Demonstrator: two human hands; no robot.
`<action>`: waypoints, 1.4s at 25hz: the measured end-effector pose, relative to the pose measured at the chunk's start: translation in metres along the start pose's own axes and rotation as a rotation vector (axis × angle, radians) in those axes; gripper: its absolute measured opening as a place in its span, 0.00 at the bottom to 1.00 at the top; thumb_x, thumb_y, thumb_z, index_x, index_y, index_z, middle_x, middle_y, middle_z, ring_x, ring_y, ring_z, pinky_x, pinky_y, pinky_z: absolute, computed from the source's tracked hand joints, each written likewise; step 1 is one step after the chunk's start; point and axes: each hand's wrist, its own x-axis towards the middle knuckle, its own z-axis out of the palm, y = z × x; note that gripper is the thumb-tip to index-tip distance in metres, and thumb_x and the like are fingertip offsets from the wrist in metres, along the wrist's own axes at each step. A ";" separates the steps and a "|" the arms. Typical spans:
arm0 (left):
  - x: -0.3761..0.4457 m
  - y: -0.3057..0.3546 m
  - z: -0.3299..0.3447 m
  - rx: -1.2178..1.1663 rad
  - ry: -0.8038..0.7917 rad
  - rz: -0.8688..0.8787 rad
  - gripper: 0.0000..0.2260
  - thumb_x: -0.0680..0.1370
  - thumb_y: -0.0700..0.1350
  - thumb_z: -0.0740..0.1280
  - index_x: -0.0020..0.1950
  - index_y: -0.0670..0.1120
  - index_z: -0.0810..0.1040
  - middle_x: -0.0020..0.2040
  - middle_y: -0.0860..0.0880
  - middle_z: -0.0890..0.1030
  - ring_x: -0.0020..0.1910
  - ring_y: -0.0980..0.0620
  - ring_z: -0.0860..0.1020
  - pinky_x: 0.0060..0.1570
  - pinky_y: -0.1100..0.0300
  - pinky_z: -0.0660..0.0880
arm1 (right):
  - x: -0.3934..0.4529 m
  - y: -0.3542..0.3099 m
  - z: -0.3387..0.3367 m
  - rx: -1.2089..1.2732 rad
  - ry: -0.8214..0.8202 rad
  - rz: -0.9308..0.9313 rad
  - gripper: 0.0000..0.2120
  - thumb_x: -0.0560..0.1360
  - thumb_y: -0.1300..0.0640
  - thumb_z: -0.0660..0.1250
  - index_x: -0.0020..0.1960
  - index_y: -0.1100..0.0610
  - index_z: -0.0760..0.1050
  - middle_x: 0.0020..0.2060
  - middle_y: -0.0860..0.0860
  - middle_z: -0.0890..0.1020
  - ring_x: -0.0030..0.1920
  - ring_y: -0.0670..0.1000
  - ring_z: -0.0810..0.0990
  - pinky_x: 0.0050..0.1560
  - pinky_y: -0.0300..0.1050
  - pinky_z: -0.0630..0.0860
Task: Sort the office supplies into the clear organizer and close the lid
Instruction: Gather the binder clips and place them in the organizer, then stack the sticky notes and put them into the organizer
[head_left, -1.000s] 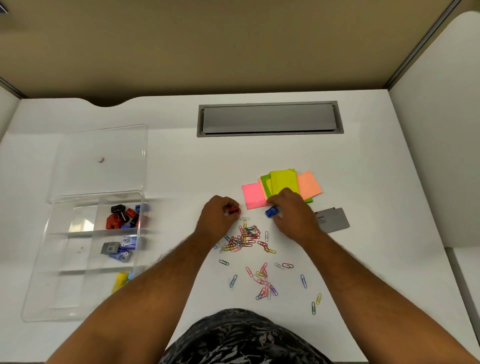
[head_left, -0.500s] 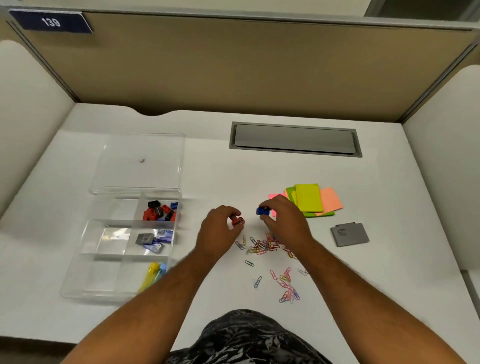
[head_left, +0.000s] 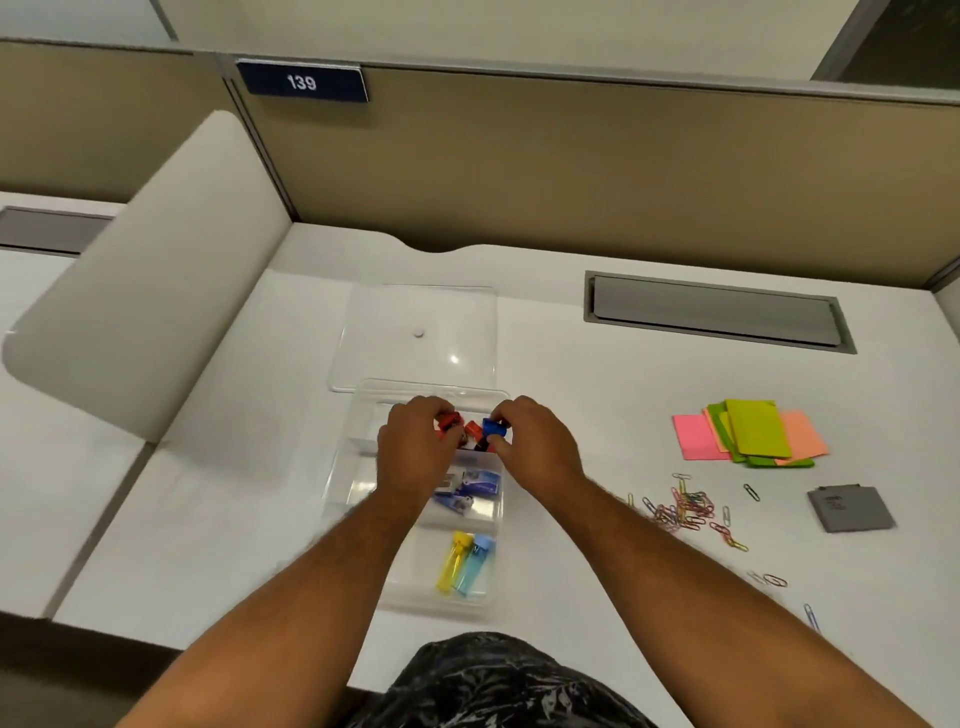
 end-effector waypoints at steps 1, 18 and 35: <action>0.005 0.000 -0.002 0.004 -0.019 -0.003 0.17 0.76 0.55 0.74 0.63 0.52 0.81 0.59 0.54 0.83 0.59 0.51 0.78 0.63 0.51 0.75 | 0.002 -0.002 0.003 0.010 0.006 0.021 0.15 0.76 0.50 0.74 0.62 0.49 0.79 0.55 0.47 0.81 0.53 0.50 0.80 0.52 0.46 0.79; -0.013 0.135 0.121 -0.056 -0.380 0.331 0.15 0.75 0.52 0.72 0.61 0.55 0.78 0.58 0.56 0.79 0.58 0.51 0.75 0.58 0.48 0.74 | -0.094 0.184 -0.111 0.094 0.377 0.445 0.09 0.76 0.54 0.74 0.56 0.51 0.80 0.46 0.45 0.82 0.44 0.47 0.78 0.48 0.47 0.76; -0.029 0.286 0.284 -0.210 -0.497 -0.062 0.13 0.80 0.39 0.62 0.63 0.41 0.78 0.59 0.41 0.82 0.58 0.42 0.79 0.52 0.62 0.69 | -0.052 0.329 -0.155 0.056 0.170 0.600 0.24 0.77 0.53 0.72 0.70 0.58 0.73 0.61 0.58 0.80 0.62 0.62 0.77 0.59 0.56 0.78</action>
